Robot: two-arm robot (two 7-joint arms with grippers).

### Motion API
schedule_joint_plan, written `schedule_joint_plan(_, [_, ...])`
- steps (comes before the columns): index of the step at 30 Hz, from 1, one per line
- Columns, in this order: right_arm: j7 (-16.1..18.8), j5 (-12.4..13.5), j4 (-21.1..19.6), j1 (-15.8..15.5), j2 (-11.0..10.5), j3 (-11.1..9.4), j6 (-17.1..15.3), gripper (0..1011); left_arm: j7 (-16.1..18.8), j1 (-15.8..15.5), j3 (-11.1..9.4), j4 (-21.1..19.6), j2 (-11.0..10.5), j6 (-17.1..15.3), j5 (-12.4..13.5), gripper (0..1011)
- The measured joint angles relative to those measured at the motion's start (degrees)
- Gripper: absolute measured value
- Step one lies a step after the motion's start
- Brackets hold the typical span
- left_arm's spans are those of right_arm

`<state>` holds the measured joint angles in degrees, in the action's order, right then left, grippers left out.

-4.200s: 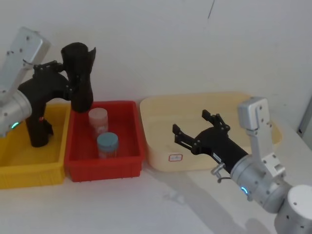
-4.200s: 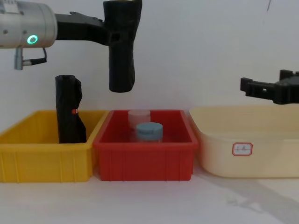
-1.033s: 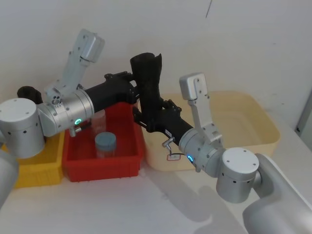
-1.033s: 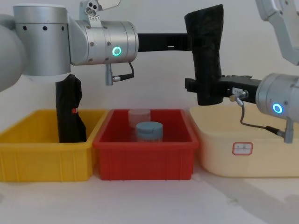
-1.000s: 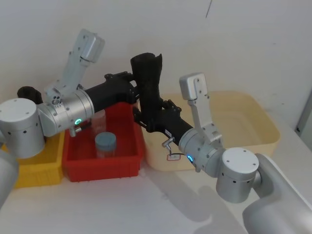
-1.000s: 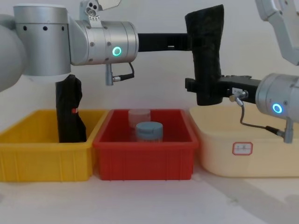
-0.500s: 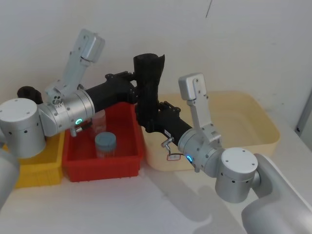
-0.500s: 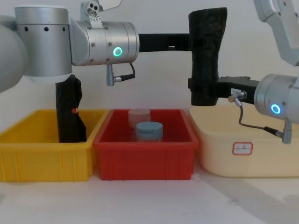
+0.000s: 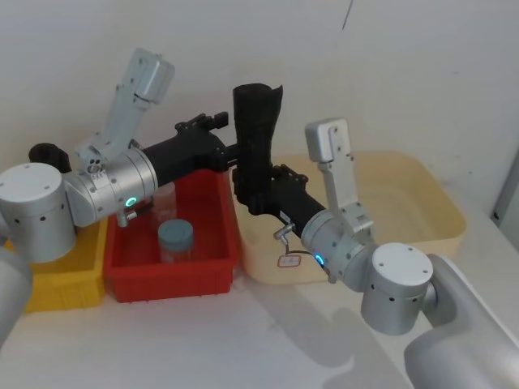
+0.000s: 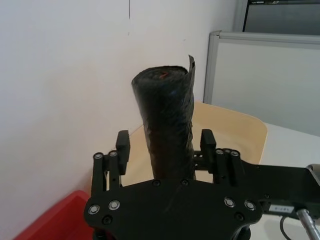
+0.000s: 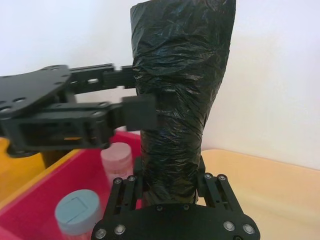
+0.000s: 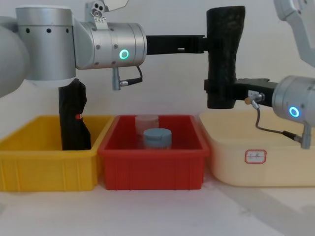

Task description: Pick up the garbage bag with the one hand and transfer it to the other hand.

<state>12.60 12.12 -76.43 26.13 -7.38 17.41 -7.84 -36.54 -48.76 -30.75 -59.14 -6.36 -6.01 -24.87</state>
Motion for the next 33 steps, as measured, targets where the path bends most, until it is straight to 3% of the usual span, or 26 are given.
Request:
schedule_joint_plan(5, [-0.8,0.0,0.1,0.2,0.1,-1.1,-0.5,562,0.8,0.8,0.2,-1.3,-0.6,-0.3,-0.1,963])
schedule_joint_plan(8, [-1.1,0.0,0.3,0.4,0.1,-1.7,-1.0,562,1.5,1.3,0.4,-2.1,-1.1,-0.6,-0.1,1001])
schedule_joint_plan(18, [-1.6,0.1,0.8,0.2,-0.7,-3.3,-3.7,562,6.3,4.8,2.3,-7.2,-3.6,-1.7,-0.3,1001])
schedule_joint_plan(29, [-1.8,0.1,-0.3,-1.7,-2.2,-4.9,-7.0,562,14.0,9.5,5.3,-14.0,-6.4,-2.2,1.1,1001])
schedule_joint_plan(33, [-1.9,0.1,-0.6,-2.2,-2.5,-5.3,-7.7,642,16.4,11.0,6.3,-16.2,-7.2,-2.2,1.8,1001])
